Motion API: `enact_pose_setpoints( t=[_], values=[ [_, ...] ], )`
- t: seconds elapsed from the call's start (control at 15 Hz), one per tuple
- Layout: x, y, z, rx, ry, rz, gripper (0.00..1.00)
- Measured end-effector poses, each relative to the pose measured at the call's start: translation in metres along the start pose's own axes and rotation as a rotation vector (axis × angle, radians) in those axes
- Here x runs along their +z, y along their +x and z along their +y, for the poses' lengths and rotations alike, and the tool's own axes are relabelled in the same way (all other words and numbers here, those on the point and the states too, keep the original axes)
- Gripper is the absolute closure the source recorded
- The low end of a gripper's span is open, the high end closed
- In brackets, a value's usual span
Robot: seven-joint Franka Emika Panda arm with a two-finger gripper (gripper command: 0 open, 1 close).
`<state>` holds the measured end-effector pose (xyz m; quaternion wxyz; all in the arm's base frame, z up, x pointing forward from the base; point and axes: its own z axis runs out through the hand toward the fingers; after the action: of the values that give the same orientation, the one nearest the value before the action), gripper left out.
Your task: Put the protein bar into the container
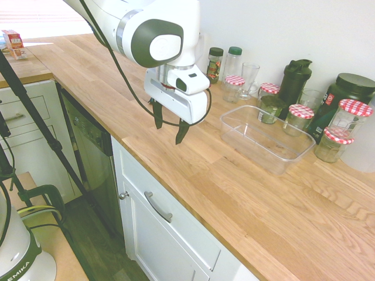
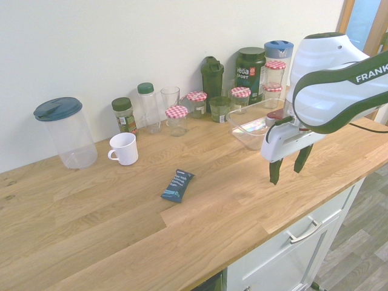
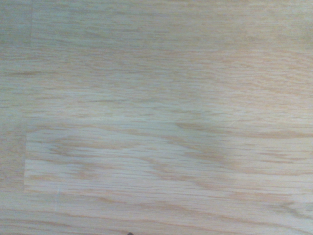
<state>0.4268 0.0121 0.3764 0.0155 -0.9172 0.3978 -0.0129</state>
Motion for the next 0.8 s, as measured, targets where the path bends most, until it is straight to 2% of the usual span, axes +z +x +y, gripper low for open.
enact_pose_setpoints(
  t=[0.27,0.53,0.8],
  values=[
    [0.002,-0.018,-0.015,0.010,-0.011,0.005,0.00],
    [-0.004,-0.080,-0.060,0.013,-0.002,0.019,0.00],
    [-0.025,-0.124,-0.110,0.089,0.014,0.016,0.00]
  ],
)
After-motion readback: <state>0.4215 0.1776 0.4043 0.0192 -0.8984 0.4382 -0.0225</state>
